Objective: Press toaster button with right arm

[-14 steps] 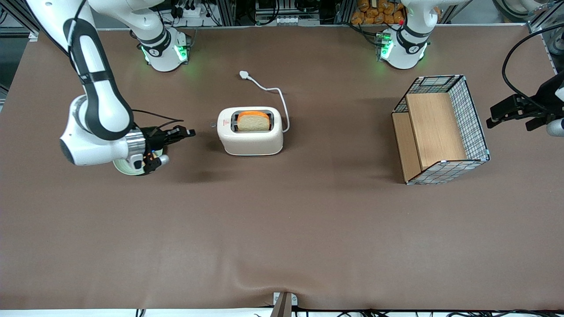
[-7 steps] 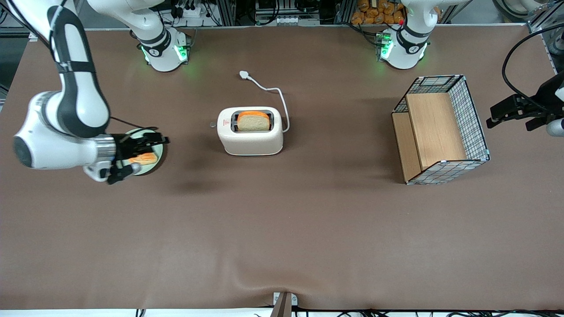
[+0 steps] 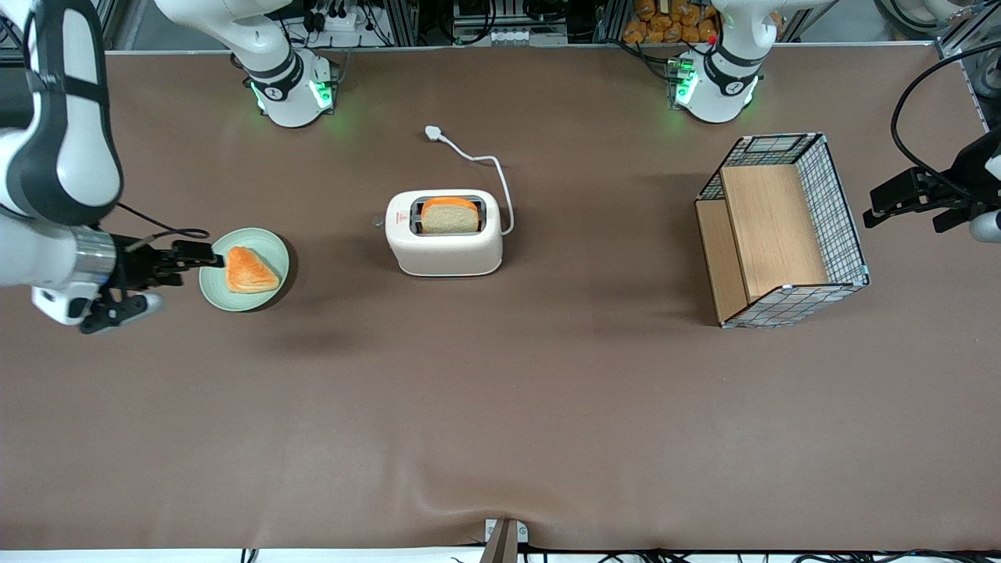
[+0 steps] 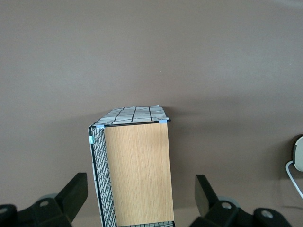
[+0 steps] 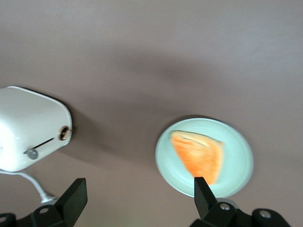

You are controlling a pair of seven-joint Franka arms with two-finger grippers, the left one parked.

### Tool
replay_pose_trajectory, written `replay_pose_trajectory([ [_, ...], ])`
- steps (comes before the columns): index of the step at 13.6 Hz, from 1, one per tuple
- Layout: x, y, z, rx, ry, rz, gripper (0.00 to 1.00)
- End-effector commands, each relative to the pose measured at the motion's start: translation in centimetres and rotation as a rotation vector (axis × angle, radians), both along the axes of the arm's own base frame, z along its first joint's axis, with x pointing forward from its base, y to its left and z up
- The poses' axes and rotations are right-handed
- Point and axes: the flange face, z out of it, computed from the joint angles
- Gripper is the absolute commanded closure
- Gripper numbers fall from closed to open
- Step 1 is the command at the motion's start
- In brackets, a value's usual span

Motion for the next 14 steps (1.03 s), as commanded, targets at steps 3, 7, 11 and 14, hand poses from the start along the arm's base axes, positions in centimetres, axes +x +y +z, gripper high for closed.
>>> replay_pose_trajectory([
  [3, -1.8, -1.6, 8.3, -0.144, -0.060, -0.104, 0.00],
  [7, -3.8, -3.2, 11.7, -0.163, -0.075, -0.196, 0.00],
  [11, -5.4, -0.7, 14.3, -0.211, -0.077, -0.268, 0.00],
  [14, -5.4, 0.1, 17.7, -0.237, -0.105, -0.271, 0.00],
])
